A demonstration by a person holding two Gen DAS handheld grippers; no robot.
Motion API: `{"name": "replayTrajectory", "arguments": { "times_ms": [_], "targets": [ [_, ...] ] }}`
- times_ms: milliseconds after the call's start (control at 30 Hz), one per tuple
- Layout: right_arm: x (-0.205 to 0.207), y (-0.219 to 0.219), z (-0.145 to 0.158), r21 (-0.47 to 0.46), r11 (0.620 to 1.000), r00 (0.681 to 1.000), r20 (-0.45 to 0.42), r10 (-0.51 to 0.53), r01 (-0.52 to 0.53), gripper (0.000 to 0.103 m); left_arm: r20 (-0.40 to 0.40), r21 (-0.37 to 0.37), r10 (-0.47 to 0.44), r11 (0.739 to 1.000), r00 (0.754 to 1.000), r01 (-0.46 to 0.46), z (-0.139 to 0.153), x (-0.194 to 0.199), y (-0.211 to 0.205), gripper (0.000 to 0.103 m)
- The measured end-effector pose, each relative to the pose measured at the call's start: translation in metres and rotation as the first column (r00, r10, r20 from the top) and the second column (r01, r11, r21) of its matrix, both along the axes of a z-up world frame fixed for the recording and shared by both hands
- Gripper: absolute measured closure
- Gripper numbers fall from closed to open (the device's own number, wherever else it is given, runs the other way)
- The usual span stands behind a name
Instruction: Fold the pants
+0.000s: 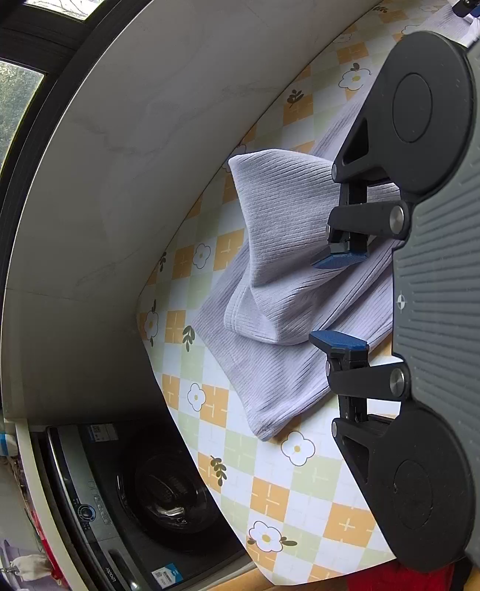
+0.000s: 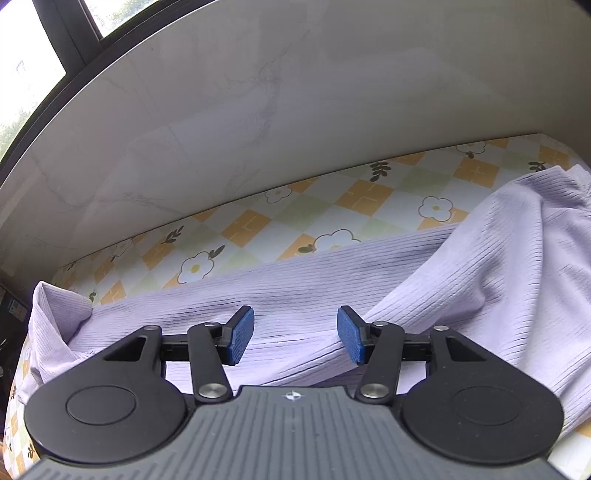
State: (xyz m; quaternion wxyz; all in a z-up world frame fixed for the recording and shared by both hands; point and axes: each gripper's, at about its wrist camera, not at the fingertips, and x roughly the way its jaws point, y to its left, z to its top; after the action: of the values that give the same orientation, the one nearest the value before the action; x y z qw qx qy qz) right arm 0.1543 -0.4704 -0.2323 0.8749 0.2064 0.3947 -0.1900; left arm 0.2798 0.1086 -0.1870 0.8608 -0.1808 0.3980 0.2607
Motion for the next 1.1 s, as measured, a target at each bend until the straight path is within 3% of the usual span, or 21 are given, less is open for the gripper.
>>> {"name": "replayTrajectory", "arguments": {
  "times_ms": [133, 233, 367, 533, 833, 1100],
  "targets": [
    [0.019, 0.021, -0.004, 0.017, 0.999, 0.999, -0.027, 0.030, -0.029, 0.049, 0.008, -0.014, -0.017, 1.000, 1.000, 0.017, 0.006, 0.016, 0.033, 0.065],
    [0.023, 0.039, -0.007, -0.006, 1.000, 0.999, -0.041, 0.025, -0.026, 0.049, 0.012, -0.066, -0.055, 0.996, 0.998, 0.055, 0.003, 0.030, 0.056, 0.065],
    [0.021, 0.055, -0.015, 0.022, 0.999, 0.998, -0.067, -0.022, 0.024, 0.049, -0.040, -0.116, -0.091, 0.990, 0.995, 0.086, -0.017, 0.049, 0.087, 0.065],
    [0.019, 0.076, -0.015, -0.021, 0.999, 0.995, -0.092, -0.039, 0.037, 0.049, -0.095, -0.185, -0.097, 0.980, 0.991, 0.079, -0.043, 0.066, 0.113, 0.065],
    [0.031, 0.097, -0.011, -0.069, 0.996, 0.994, -0.098, -0.057, 0.050, 0.049, -0.069, -0.199, -0.187, 0.965, 0.980, 0.170, -0.058, 0.083, 0.118, 0.060],
    [0.026, 0.104, -0.010, -0.068, 0.995, 0.993, -0.094, -0.074, 0.068, 0.049, 0.002, -0.294, -0.223, 0.932, 0.975, 0.214, -0.070, 0.081, 0.128, 0.058]
  ]
}}
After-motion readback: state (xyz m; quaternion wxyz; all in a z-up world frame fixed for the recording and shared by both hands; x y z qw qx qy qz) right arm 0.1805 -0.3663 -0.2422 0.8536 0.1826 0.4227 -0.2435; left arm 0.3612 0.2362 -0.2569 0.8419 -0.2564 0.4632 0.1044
